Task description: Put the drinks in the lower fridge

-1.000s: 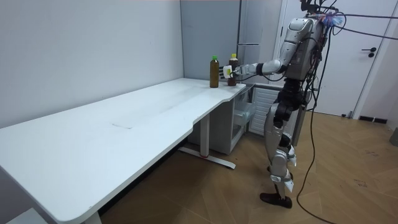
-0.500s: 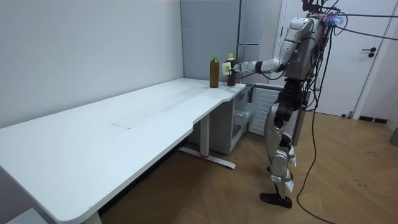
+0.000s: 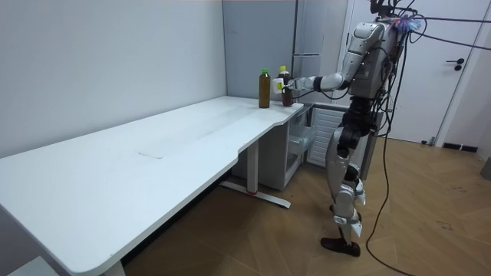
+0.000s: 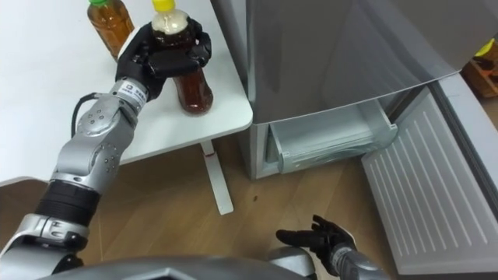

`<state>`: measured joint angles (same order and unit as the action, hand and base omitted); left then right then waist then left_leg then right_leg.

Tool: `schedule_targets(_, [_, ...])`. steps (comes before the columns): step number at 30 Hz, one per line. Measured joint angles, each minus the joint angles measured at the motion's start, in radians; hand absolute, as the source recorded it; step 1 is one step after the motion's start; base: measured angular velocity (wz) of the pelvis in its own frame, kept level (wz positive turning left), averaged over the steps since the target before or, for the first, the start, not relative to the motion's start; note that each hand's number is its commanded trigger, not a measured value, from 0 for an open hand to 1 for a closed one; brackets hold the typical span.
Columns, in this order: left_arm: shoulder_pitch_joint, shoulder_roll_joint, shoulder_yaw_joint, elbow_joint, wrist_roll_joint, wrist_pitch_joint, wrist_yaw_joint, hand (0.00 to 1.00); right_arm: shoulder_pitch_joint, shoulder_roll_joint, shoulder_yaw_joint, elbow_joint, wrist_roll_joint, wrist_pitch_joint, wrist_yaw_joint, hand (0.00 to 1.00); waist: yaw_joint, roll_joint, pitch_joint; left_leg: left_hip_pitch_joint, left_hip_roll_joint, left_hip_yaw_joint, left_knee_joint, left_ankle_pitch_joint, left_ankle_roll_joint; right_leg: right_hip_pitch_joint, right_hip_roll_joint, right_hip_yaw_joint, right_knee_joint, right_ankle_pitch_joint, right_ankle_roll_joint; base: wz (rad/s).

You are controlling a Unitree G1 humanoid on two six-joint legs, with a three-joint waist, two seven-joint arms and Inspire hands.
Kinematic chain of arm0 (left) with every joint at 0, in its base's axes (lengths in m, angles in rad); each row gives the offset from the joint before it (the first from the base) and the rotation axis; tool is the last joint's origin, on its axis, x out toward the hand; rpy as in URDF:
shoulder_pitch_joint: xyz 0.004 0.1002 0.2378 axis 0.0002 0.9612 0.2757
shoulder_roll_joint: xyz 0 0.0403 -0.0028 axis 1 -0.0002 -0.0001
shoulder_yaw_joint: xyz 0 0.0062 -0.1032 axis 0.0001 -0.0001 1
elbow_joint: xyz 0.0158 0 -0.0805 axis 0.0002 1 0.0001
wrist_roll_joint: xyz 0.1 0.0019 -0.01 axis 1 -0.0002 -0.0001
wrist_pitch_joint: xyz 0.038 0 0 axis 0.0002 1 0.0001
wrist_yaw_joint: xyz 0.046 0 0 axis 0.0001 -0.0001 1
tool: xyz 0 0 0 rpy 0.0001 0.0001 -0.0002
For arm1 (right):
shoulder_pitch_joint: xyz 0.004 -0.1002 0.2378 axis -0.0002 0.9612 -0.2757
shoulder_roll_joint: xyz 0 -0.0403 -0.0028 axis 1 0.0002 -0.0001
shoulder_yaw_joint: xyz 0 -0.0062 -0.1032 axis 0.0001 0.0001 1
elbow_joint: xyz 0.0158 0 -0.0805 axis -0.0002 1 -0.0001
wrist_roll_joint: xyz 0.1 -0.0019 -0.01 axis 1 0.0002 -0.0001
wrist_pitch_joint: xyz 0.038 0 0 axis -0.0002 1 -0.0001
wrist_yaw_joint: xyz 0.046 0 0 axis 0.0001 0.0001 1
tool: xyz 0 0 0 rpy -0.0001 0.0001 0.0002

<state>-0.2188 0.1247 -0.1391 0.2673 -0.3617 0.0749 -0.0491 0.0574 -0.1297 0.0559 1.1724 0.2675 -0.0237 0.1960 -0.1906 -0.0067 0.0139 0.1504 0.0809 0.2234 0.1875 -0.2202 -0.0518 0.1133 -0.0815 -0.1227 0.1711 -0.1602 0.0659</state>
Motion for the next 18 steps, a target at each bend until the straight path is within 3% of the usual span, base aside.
schedule_targets(10, [0.0,0.002,-0.003,-0.035,-0.024,0.001,-0.002,1.0,-0.004,0.0,0.01,-0.008,-0.015,0.002,-0.033,0.0,0.008,0.006,-0.0043,-0.004,0.001,0.013,-0.001,0.0,0.0,-0.014,0.0,0.009,0.004,0.003,0.0,-0.02])
schedule_targets(18, [0.0,0.001,-0.005,-0.173,-0.04,0.001,-0.011,1.0,-0.002,0.0,0.013,-0.035,-0.1,0.004,-0.057,0.0,0.036,-0.001,-0.0053,-0.007,0.001,0.012,-0.001,0.0,0.0,-0.017,0.0,0.007,0.006,0.003,0.0,0.01])
